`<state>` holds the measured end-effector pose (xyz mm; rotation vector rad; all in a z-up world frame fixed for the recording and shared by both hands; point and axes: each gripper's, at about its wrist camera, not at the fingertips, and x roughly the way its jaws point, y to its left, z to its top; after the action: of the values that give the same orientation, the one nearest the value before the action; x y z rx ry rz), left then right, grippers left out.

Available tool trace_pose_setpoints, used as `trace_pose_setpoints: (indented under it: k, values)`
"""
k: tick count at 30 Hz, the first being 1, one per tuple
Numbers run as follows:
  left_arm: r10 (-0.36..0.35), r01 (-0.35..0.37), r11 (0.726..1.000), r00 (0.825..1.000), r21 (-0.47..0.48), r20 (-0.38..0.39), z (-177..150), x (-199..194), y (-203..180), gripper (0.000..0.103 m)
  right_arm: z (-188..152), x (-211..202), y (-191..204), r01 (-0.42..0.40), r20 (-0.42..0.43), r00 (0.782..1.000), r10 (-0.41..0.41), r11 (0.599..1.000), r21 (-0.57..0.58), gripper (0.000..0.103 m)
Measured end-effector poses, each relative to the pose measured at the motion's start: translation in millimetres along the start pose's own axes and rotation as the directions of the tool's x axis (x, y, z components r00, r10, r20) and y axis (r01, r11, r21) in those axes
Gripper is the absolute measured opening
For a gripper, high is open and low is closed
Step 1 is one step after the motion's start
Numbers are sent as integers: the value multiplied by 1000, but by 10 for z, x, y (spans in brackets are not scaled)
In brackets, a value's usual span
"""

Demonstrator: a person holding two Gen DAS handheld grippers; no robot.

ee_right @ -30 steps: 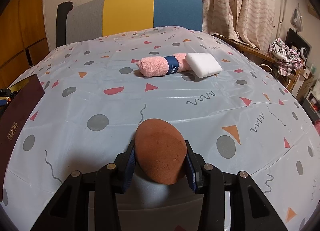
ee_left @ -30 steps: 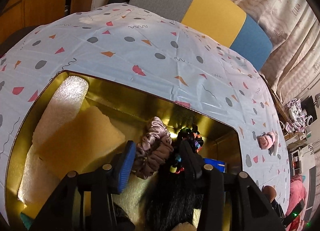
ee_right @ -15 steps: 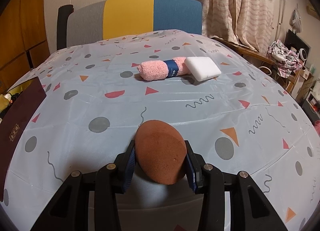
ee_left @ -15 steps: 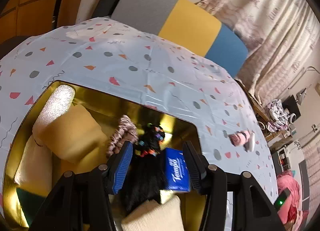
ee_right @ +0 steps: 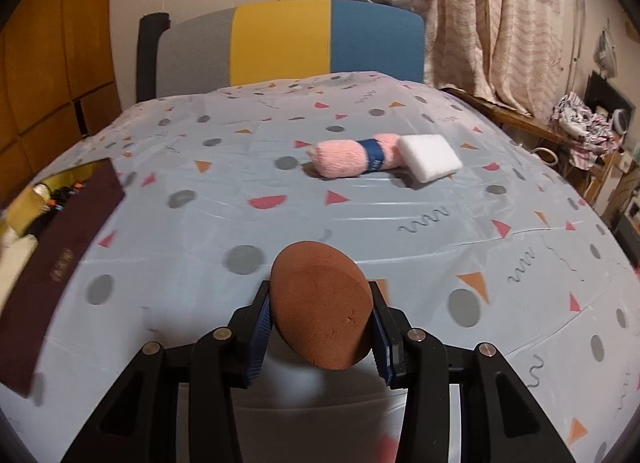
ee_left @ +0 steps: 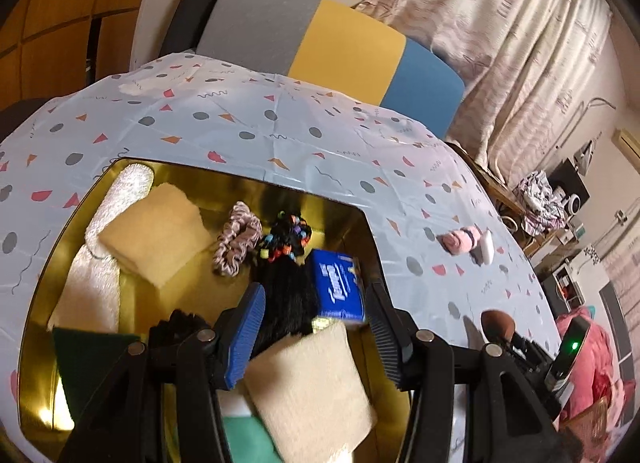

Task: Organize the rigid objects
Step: 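Release the scrunchie in the tray with the left gripper while the right lowers the egg sponge there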

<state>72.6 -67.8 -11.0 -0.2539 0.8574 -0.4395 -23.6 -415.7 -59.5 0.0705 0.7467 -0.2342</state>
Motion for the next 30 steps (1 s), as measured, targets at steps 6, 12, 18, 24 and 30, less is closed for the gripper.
trace_pose_setpoints:
  k: [6,12,18,24,30]
  values:
    - [9,-9,1000,1000,25,16,-169,-171,65,53,106,-192,348,-99,13,995,99,995,-26,44]
    - [35,-36,999,998,6,55,-282,-387,234,53,209,-352,836,-237,6,971,237,971,-44,44]
    - [63,-63,998,995,-8,78,-378,-547,376,53,258,-432,1374,-367,-34,930,366,927,-74,44]
    - [88,-87,996,992,-14,85,-488,-646,499,53,365,-433,1966,-467,-89,884,459,875,-127,44]
    - [82,-79,996,993,-35,85,-577,-733,636,53,479,-383,2544,-517,-149,856,495,825,-229,45]
